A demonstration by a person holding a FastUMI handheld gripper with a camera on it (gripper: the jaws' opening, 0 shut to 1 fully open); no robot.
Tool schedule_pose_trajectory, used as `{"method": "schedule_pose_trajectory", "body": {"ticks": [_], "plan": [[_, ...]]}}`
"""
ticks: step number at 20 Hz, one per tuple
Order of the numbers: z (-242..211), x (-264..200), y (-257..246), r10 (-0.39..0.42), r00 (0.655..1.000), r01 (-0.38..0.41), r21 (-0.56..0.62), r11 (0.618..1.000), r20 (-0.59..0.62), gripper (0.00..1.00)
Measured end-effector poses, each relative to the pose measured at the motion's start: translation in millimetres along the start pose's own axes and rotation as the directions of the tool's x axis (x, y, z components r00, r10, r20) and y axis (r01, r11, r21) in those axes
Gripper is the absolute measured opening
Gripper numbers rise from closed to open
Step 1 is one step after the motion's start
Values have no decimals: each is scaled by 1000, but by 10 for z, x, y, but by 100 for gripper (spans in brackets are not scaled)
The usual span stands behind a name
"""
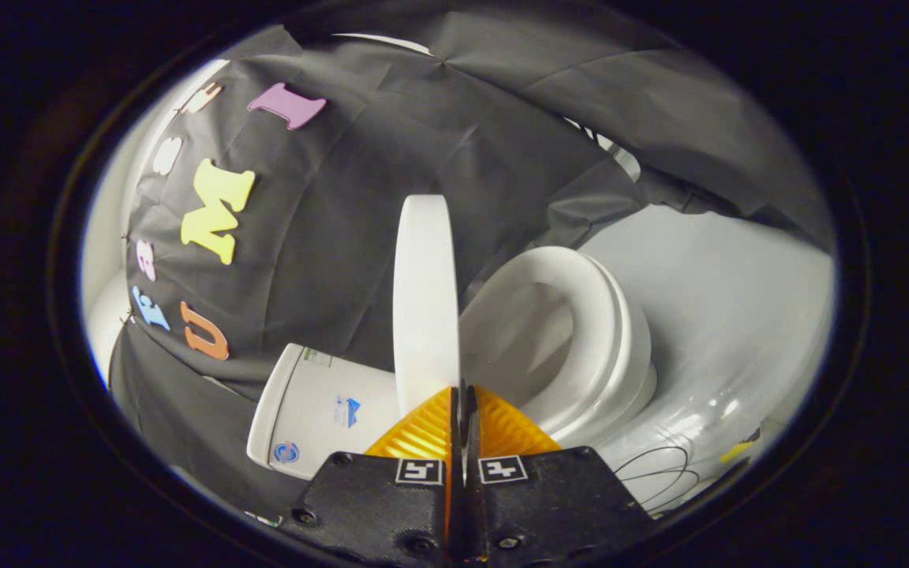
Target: Open the toilet lid.
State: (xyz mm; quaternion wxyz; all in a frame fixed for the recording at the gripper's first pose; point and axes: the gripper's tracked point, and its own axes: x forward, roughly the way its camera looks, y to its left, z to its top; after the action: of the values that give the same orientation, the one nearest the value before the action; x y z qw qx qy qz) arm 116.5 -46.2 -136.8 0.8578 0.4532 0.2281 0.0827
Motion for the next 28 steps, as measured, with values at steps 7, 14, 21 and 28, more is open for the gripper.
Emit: {"method": "schedule_pose_trajectory", "body": {"ticks": [7, 14, 21, 28], "plan": [[-24, -34, 201, -34, 999, 34, -48, 998, 17, 4], [-66, -51, 423, -50, 998, 53, -96, 994, 33, 4], [-118, -64, 637, -45, 998, 51, -152, 987, 45, 4], [-189, -80, 887, -25, 998, 37, -210, 977, 59, 4]]}}
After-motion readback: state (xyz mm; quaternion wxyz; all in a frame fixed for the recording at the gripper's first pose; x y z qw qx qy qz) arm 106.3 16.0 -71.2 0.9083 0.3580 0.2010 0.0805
